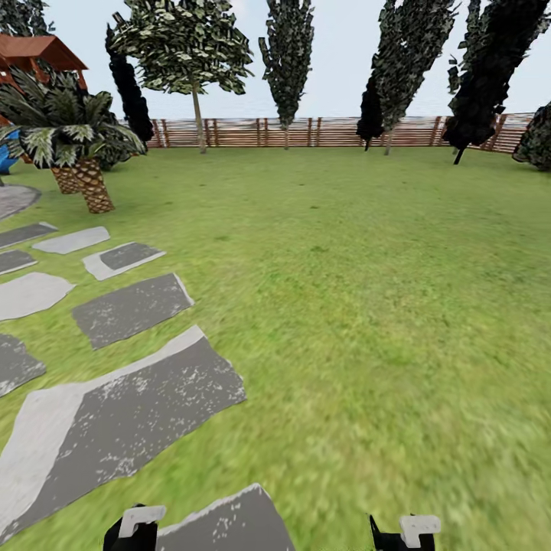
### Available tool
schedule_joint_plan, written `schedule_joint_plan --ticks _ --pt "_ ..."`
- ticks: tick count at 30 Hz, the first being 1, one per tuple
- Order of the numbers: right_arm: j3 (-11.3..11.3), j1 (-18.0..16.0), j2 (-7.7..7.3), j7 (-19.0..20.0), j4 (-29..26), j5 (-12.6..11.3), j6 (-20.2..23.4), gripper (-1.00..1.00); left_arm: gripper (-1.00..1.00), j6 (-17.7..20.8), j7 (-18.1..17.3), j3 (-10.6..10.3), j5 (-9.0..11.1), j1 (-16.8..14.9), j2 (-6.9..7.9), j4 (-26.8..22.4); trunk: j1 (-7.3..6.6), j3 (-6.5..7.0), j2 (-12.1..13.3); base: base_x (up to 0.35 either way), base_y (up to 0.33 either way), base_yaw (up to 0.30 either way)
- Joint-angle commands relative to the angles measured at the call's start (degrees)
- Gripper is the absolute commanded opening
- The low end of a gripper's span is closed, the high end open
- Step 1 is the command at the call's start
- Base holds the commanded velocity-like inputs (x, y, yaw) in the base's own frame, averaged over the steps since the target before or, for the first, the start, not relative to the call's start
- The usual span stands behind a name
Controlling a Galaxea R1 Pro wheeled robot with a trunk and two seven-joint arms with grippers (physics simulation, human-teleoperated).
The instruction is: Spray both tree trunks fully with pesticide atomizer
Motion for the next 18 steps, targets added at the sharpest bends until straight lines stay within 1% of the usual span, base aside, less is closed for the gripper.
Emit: schedule_joint_plan --ticks 1,18 --pt "0.1 0.0 -0.02 0.0 0.1 -0.1 -0.2 1.0 -1.0 -0.2 0.0 0.1 0.0 0.0 0.0 0.0 -0.01 -0.01 0.0 0.0 0.0 -0.3" --pt "0.1 0.0 0.01 -0.1 0.1 -0.1 -0.2 1.0 -1.0 -0.3 0.0 0.1 0.0 0.0 0.0 0.0 -0.01 0.24 0.0 0.002 0.0 -0.3"
